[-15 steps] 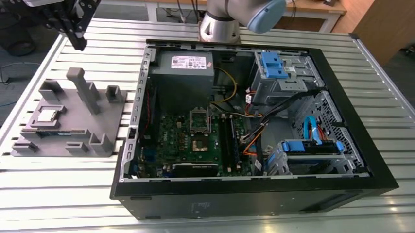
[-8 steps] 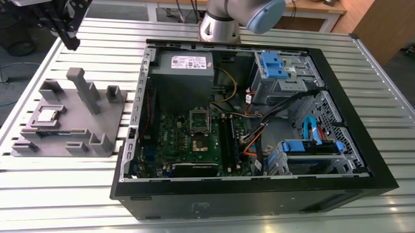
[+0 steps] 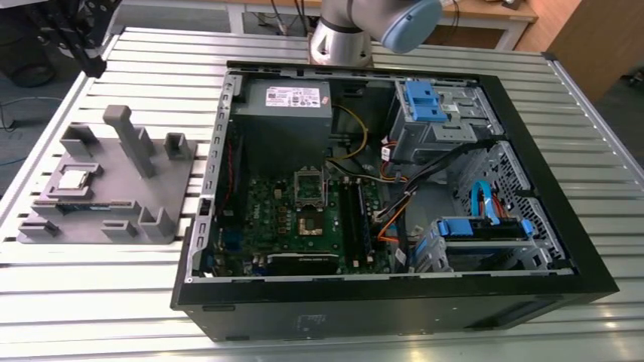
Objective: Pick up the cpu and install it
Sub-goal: 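Reach for the cpu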
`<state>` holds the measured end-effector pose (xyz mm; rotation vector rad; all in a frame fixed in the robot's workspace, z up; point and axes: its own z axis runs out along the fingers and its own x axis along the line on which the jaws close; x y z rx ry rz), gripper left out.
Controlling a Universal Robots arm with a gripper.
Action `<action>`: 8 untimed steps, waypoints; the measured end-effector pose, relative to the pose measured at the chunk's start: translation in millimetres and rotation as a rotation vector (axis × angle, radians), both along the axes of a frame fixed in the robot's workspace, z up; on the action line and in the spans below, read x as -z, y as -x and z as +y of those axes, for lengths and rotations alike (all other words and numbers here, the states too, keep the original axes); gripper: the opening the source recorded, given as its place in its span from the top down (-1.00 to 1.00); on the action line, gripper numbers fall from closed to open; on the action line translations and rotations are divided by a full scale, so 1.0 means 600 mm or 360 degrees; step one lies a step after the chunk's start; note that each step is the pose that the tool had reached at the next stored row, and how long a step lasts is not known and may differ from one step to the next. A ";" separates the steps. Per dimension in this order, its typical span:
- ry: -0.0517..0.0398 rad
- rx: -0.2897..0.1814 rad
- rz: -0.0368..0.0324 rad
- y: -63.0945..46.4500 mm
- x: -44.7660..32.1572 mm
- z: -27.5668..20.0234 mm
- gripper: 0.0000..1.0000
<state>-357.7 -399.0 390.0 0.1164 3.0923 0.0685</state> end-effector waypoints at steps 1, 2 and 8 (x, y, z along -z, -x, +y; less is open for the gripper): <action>0.0000 0.0000 0.0000 0.005 0.000 0.0000 0.79; 0.0000 0.0000 0.0000 0.010 0.000 0.0000 0.79; 0.0000 0.0000 -0.0002 0.039 0.001 0.0000 0.79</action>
